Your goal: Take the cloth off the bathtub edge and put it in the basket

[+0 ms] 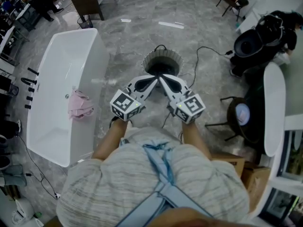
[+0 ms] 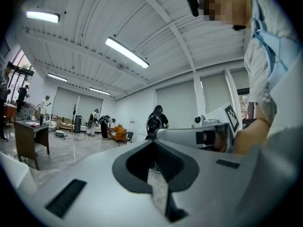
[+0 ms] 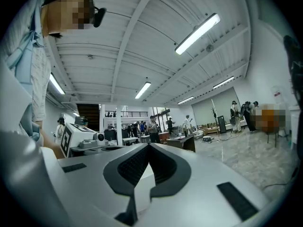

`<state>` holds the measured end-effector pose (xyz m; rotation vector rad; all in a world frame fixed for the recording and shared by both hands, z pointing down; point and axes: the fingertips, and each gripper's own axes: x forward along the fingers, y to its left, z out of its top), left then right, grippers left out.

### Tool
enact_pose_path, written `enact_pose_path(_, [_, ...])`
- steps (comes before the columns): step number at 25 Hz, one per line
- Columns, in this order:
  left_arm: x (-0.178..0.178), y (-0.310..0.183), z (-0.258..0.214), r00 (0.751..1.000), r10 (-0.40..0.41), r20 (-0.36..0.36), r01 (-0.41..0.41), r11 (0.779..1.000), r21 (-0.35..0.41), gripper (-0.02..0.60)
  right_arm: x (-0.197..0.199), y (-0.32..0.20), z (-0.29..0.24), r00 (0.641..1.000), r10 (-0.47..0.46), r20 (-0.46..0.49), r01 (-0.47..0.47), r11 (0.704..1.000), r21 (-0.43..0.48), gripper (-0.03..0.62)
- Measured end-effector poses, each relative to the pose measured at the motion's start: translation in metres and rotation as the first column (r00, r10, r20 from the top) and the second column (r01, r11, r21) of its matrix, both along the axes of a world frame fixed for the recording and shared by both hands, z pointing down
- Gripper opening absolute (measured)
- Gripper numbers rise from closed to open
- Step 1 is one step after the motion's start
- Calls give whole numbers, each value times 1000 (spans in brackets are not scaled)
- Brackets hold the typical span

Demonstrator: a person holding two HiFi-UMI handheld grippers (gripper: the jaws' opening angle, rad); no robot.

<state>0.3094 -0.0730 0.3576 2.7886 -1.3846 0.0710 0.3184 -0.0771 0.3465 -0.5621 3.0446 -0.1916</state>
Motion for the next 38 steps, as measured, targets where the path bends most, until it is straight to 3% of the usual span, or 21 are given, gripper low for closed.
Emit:
enact_pose_path(6, [1, -4, 1, 1000, 2, -7, -2, 1000, -11, 3, 0, -4, 1, 1000, -3, 3, 3, 1000, 0, 5])
enact_pose_path(12, [20, -4, 9, 995, 71, 76, -70, 997, -12, 3, -8, 0, -4, 999, -43, -1, 43, 998, 37, 5])
enact_pose_path(16, [17, -5, 12, 993, 92, 72, -91, 996, -15, 3, -15, 1, -3, 999, -44, -26, 46, 997, 60, 5])
enact_pose_path(24, [-32, -7, 12, 997, 63, 41, -62, 998, -27, 3, -47, -6, -1, 1000, -18, -17, 19, 999, 27, 5])
enact_pose_path(29, [-76, -6, 10, 997, 58, 54, -56, 998, -28, 3, -94, -2, -2, 999, -34, -36, 35, 999, 29, 5])
enact_pose_path(38, [-185, 0, 10, 997, 54, 52, -53, 998, -20, 3, -197, 5, -2, 999, -15, -41, 16, 1000, 25, 5])
